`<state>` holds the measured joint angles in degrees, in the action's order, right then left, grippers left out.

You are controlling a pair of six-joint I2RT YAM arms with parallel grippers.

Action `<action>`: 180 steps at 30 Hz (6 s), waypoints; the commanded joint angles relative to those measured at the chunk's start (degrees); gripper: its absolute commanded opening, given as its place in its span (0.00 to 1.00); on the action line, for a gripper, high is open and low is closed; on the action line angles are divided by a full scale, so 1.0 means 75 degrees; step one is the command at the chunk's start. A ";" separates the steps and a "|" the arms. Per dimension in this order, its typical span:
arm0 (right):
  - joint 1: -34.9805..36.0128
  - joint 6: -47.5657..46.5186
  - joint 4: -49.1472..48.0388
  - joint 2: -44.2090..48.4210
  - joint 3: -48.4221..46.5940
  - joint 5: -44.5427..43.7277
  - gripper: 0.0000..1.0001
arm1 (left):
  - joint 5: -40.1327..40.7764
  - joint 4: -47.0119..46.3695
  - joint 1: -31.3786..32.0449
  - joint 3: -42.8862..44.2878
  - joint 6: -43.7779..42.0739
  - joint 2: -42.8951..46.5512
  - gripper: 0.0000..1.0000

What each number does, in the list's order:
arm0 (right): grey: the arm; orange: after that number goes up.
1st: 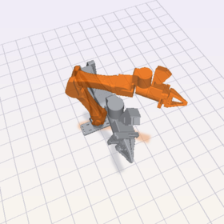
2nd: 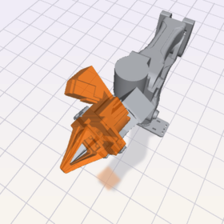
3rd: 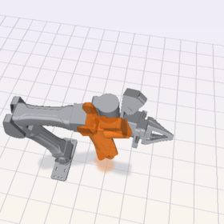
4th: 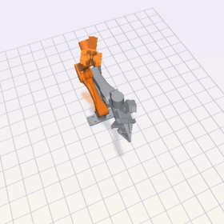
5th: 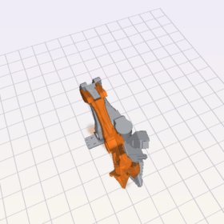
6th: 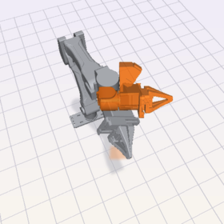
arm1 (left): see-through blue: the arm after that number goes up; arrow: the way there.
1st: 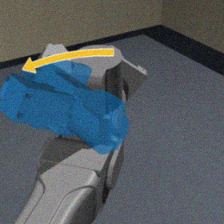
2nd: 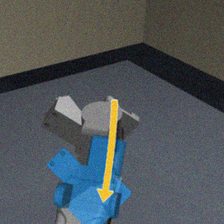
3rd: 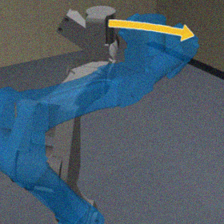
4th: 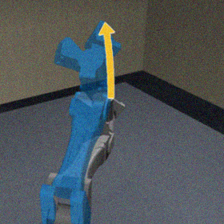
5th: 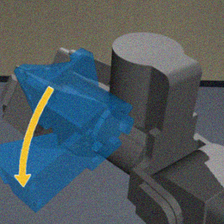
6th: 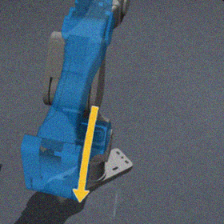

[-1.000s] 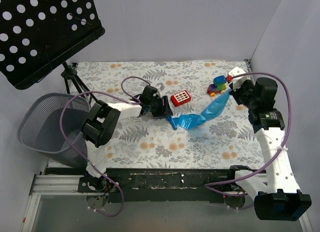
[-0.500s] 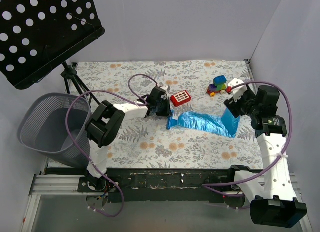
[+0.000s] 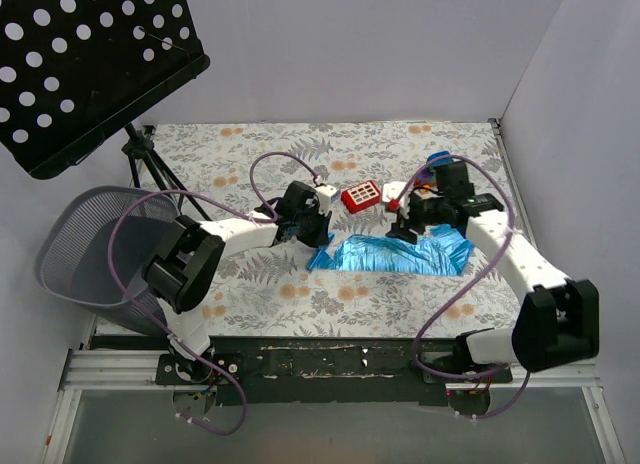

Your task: Put the trash bags into the trash bin

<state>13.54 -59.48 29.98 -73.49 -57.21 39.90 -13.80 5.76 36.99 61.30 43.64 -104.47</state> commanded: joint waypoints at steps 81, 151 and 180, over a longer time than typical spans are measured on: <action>0.2298 0.1580 0.1637 -0.1781 -0.1068 0.2731 0.01 | 0.3528 -0.5605 -0.0456 -0.2349 -0.5783 0.2247 0.00; 0.0995 0.7287 -0.3539 -0.1006 -0.8136 -0.1194 0.01 | -0.3995 -0.3698 0.1243 0.3615 -0.0568 -0.0989 0.67; -0.0071 0.4911 -0.2617 0.0784 -0.1949 -0.0534 0.80 | -0.7511 0.1963 -0.1030 0.1003 -0.0230 0.0440 0.00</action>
<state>12.93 -14.55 3.73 -79.29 -73.30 14.83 -64.82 16.38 30.61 66.85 42.00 -102.67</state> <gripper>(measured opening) 0.823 0.008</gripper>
